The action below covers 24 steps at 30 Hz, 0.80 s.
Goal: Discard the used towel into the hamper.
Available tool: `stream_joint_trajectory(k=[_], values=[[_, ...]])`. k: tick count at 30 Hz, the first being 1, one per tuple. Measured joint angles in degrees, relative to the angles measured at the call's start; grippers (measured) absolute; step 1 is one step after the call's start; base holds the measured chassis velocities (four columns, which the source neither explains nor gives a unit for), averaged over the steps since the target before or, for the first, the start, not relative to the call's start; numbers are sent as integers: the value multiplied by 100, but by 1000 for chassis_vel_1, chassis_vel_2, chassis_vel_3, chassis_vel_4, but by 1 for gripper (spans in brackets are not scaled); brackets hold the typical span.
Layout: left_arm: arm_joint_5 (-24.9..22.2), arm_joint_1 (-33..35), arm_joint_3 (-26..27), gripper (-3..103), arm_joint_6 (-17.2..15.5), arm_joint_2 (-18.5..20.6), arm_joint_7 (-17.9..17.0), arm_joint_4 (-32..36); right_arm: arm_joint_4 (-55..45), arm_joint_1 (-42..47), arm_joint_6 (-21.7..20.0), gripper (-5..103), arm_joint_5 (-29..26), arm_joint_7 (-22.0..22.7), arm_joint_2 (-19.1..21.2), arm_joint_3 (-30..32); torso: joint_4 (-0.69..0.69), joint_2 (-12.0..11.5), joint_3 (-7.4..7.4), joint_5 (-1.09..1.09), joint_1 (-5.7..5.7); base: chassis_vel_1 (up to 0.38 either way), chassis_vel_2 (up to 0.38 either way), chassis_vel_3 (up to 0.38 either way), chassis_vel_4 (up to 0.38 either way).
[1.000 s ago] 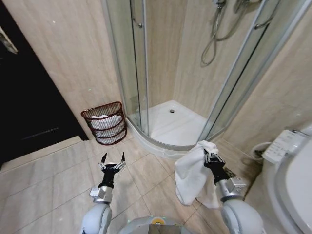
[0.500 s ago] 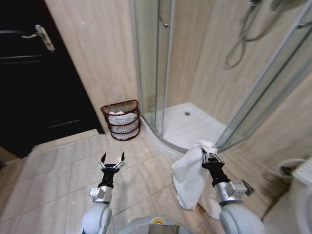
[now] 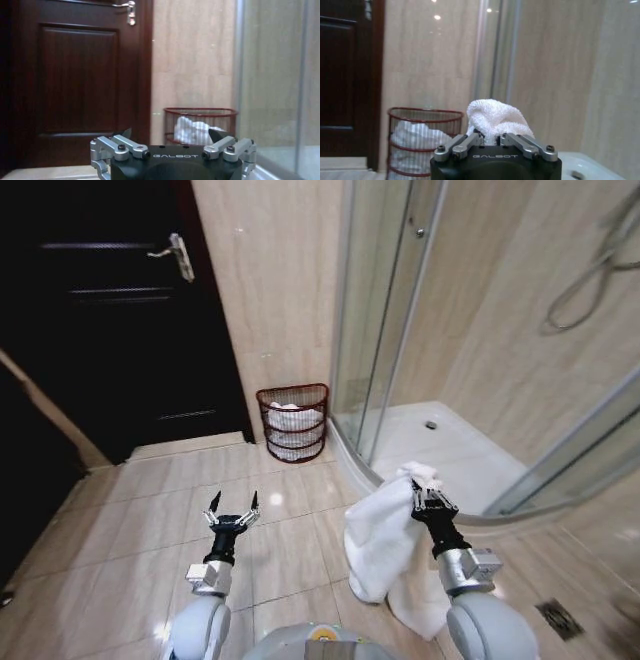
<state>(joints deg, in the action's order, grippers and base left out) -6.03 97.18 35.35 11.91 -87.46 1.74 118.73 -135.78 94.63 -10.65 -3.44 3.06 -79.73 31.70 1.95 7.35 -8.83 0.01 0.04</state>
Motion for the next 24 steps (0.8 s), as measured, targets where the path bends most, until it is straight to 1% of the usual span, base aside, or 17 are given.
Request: stream_joint_trajectory(k=[10, 14, 24], values=[[18, 75, 4, 100, 158, -46, -51, -12, 174, -275, -99, 13, -40, -11, 66, -22, 3, 0, 0, -1, 0, 83, 87, 64, 97], [35, 42, -45, 100, 219, -50, -50, -10, 253, -361, -123, 13, -107, 1, 86, -2, -1, 0, 0, 0, 0, 0, 0, 0, 0], [128, -25, -91, 100, 211, -57, -48, -14, 380, -424, -122, 13, -93, -5, 82, -9, 1, 0, 0, -1, 0, 16, 14, -13, -9]])
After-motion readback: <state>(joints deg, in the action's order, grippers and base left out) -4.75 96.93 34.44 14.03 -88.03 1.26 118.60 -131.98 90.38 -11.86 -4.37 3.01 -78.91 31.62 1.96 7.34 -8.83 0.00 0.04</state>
